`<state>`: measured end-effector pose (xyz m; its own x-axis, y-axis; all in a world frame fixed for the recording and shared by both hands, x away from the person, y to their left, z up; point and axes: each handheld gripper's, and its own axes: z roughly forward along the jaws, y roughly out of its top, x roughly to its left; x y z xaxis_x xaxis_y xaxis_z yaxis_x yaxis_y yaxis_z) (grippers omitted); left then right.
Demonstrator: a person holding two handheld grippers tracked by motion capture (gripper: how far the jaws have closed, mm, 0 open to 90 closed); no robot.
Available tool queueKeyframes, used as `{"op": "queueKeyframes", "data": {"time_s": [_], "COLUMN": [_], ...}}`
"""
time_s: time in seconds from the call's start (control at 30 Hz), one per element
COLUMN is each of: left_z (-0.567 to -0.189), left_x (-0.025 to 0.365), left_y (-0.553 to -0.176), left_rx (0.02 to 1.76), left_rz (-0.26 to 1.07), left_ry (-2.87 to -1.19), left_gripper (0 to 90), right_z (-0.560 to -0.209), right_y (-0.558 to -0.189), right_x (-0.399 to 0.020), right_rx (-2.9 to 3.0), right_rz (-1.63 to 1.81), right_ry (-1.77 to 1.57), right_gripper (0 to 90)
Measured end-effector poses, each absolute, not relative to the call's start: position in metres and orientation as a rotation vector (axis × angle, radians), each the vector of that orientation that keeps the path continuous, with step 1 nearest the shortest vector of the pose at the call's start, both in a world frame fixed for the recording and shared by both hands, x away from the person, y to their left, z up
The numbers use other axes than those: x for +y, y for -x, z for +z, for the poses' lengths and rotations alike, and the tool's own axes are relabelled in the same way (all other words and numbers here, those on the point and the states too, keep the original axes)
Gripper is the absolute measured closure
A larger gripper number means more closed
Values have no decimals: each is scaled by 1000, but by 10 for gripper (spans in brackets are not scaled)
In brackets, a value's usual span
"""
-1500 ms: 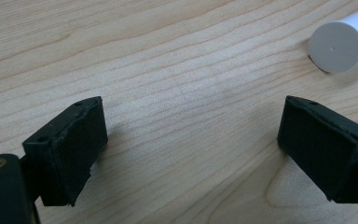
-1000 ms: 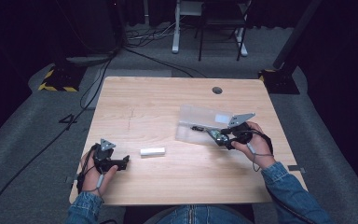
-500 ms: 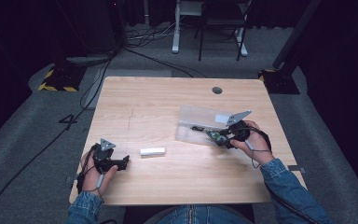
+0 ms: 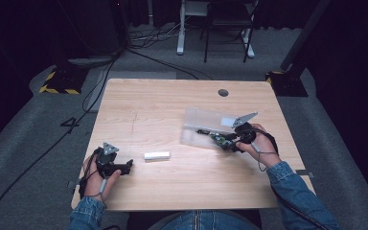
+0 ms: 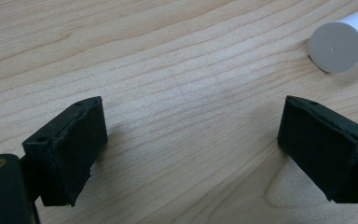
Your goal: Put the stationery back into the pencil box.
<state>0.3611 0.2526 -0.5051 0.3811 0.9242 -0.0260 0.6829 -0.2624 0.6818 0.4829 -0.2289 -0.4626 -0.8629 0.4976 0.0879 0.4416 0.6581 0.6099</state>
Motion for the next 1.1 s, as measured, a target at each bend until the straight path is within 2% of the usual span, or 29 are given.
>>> {"op": "queueKeyframes", "data": {"time_s": [0.57,0.8,1.1], "left_z": [-505,-505,-505], "left_x": [253,253,253], "left_y": [-361,-361,-361], "left_rx": [1376,1376,1376], "left_rz": [512,512,512], "left_ry": [-2034,-2034,-2034], "left_gripper": [84,84,84], "right_z": [-466,-465,-466], "right_y": [-487,-488,-489], "right_x": [-235,-237,-240], "right_rx": [2755,2718,2703], "right_rz": [995,976,956], "right_ry": [-826,-826,-821], "right_gripper": [416,383,396]}}
